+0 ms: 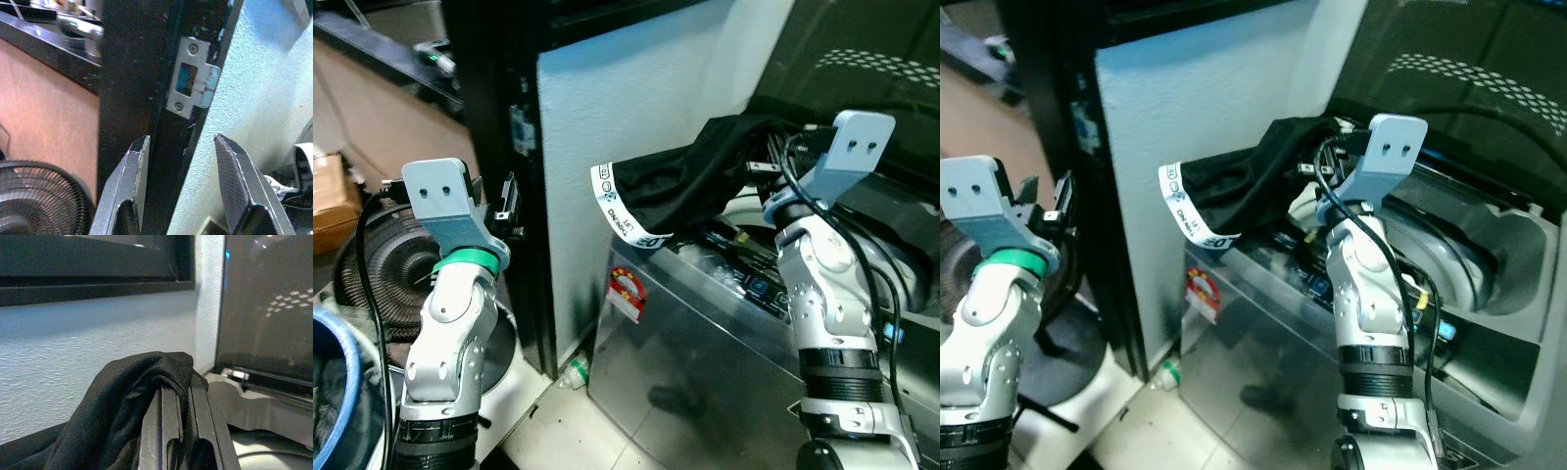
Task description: Clothes washing
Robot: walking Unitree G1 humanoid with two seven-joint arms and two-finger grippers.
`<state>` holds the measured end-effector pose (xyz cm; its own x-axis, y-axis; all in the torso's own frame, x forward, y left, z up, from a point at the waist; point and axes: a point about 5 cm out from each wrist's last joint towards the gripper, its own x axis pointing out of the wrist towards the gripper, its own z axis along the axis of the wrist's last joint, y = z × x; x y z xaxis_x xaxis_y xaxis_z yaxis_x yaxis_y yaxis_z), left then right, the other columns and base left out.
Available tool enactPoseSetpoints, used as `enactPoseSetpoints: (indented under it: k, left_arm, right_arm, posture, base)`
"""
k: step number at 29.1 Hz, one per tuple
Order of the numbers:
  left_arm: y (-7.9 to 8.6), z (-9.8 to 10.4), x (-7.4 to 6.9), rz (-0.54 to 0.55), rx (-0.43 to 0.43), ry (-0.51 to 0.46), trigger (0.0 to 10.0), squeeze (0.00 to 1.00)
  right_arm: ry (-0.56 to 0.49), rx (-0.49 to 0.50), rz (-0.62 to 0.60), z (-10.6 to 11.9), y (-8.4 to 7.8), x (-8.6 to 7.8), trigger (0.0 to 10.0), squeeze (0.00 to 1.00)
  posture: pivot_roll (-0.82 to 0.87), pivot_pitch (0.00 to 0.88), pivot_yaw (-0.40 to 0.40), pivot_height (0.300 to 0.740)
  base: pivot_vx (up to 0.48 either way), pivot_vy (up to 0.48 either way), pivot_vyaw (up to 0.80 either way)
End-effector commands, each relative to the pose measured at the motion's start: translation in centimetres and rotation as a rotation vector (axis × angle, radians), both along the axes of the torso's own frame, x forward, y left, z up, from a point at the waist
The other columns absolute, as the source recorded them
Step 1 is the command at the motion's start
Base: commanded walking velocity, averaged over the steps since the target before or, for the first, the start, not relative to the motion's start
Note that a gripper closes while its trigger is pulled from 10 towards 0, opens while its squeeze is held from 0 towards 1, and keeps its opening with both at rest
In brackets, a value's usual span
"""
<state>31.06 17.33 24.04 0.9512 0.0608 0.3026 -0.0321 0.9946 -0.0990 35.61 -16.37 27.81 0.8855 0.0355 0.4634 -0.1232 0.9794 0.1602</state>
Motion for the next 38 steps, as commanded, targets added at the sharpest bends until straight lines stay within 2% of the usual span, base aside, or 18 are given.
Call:
enactPoseSetpoints:
  k: [1,2,4,8,11,16,29,38]
  left_arm:
    - [0.1,-1.2,-0.1,-0.001,0.009,0.089,10.0,0.0]
    - [0.1,-1.2,-0.1,-0.001,0.009,0.089,10.0,0.0]
    - [0.3,-1.8,-0.2,-0.016,0.022,0.156,10.0,0.0]
    - [0.4,-1.8,-0.3,-0.033,0.047,0.174,10.0,0.0]
    - [-0.2,-0.9,0.3,-0.032,0.174,0.164,10.0,0.0]
    - [-0.2,-0.3,0.7,-0.049,0.119,0.15,10.0,0.0]
    - [-0.8,-0.3,0.6,-0.094,0.163,0.171,10.0,0.0]
    - [-1.3,-0.2,0.6,-0.11,0.159,0.135,10.0,0.0]
  right_arm:
    - [0.015,0.04,0.002,0.0,0.1,0.0,10.0,0.0]
    - [0.015,0.04,0.002,0.0,0.1,0.0,10.0,0.0]
    - [0.032,0.054,0.011,-0.3,0.4,-0.1,10.0,0.0]
    - [0.042,0.054,0.016,-0.6,0.6,-0.2,10.0,0.0]
    - [0.054,0.052,0.021,-0.7,0.8,-0.1,10.0,0.0]
    - [0.052,0.048,0.016,-0.7,0.8,-0.1,10.0,0.0]
    - [0.052,0.064,0.008,-0.6,0.5,-0.1,10.0,0.0]
    - [0.055,0.058,0.01,-0.6,0.5,0.1,10.0,0.0]
  posture:
    - [0.05,0.059,-0.046,0.74]
    - [0.05,0.059,-0.046,0.74]
    - [0.06,0.061,-0.049,0.74]
    - [0.06,0.059,-0.049,0.74]
    - [0.06,0.058,-0.042,0.74]
    - [0.06,0.056,-0.036,0.74]
    - [0.07,0.048,-0.032,0.74]
    - [0.06,0.053,-0.038,0.74]
  base:
    - [0.0,0.0,-0.8]
    - [0.0,0.0,-0.8]
    - [0.0,0.0,-0.8]
    - [0.0,0.0,-0.8]
    - [0.0,0.0,-0.8]
    - [0.0,0.0,-0.8]
    - [0.0,0.0,-0.8]
    - [0.0,0.0,-0.8]
